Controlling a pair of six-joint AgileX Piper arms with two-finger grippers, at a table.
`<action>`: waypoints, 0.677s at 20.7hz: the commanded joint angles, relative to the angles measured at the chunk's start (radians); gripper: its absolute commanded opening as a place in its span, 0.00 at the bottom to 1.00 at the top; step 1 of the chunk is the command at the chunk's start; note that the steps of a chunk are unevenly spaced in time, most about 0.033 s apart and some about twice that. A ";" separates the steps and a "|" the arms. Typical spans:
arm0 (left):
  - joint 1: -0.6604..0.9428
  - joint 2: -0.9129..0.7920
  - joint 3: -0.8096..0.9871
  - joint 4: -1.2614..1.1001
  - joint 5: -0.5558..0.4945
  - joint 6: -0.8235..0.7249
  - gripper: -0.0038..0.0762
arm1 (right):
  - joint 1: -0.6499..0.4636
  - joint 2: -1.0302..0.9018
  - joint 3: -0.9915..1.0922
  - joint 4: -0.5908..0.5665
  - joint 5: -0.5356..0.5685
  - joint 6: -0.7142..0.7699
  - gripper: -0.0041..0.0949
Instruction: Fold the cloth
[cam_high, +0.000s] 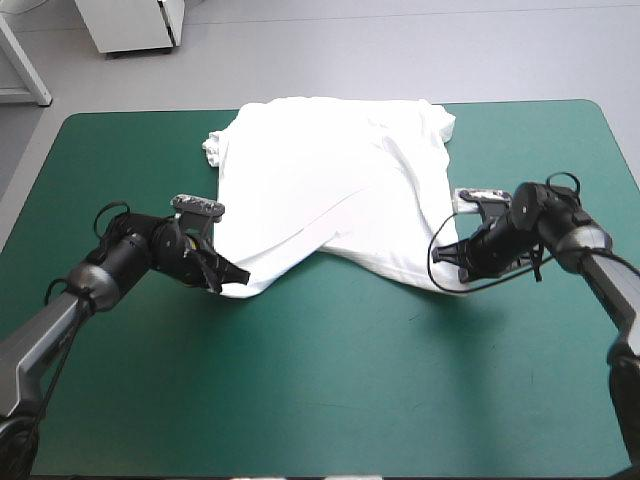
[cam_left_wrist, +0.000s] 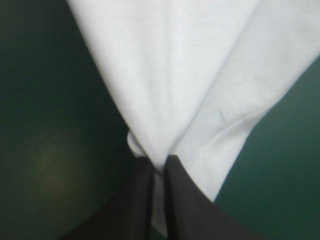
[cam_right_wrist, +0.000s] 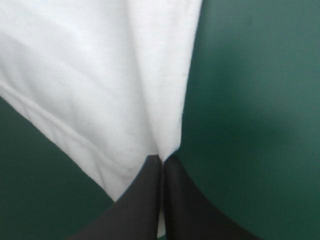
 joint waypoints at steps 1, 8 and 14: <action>0.000 -0.153 0.093 -0.021 -0.004 -0.011 0.04 | -0.001 -0.208 0.172 -0.032 -0.038 0.000 0.02; 0.000 -0.419 0.273 -0.015 0.195 0.014 0.04 | -0.001 -0.583 0.422 -0.235 0.177 0.090 0.02; 0.000 -0.571 0.394 -0.125 0.276 0.023 0.04 | -0.001 -0.735 0.486 -0.223 0.274 0.138 0.02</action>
